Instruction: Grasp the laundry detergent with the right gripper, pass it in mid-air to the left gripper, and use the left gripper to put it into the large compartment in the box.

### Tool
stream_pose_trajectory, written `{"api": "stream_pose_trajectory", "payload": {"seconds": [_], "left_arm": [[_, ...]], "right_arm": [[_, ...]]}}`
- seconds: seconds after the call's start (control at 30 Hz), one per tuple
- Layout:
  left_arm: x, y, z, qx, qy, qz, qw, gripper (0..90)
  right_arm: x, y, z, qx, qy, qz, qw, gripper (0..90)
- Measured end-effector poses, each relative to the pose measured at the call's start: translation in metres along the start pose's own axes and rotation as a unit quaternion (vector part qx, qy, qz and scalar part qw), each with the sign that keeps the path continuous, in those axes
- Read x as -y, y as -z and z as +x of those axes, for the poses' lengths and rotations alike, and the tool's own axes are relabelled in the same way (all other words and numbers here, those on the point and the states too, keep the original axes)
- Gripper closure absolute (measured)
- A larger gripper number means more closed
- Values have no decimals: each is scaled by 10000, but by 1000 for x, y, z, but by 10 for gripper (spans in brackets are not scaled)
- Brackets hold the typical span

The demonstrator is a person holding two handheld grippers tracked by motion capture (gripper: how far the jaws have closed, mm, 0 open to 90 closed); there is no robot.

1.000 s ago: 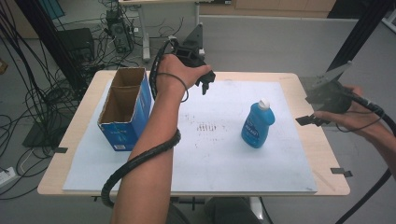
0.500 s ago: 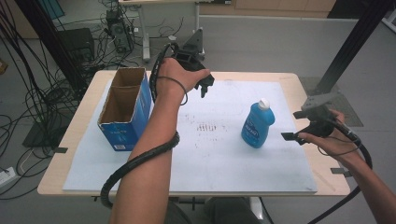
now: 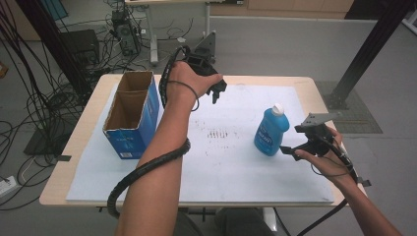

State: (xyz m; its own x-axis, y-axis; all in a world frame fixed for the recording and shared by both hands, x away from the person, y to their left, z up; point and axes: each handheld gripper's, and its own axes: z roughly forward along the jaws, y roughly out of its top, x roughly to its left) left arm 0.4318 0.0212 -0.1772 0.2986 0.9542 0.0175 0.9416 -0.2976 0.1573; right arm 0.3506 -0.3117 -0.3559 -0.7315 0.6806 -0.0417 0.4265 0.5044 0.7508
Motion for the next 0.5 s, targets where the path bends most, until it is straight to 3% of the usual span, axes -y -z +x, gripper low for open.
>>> {"api": "stream_pose_trajectory", "payload": {"seconds": [0.5], "left_arm": [[-1, -3, 1, -91, -4, 90, 9999, 76]], "right_arm": [[5, -35, 12, 175, -308, -519, 9980, 16]]}}
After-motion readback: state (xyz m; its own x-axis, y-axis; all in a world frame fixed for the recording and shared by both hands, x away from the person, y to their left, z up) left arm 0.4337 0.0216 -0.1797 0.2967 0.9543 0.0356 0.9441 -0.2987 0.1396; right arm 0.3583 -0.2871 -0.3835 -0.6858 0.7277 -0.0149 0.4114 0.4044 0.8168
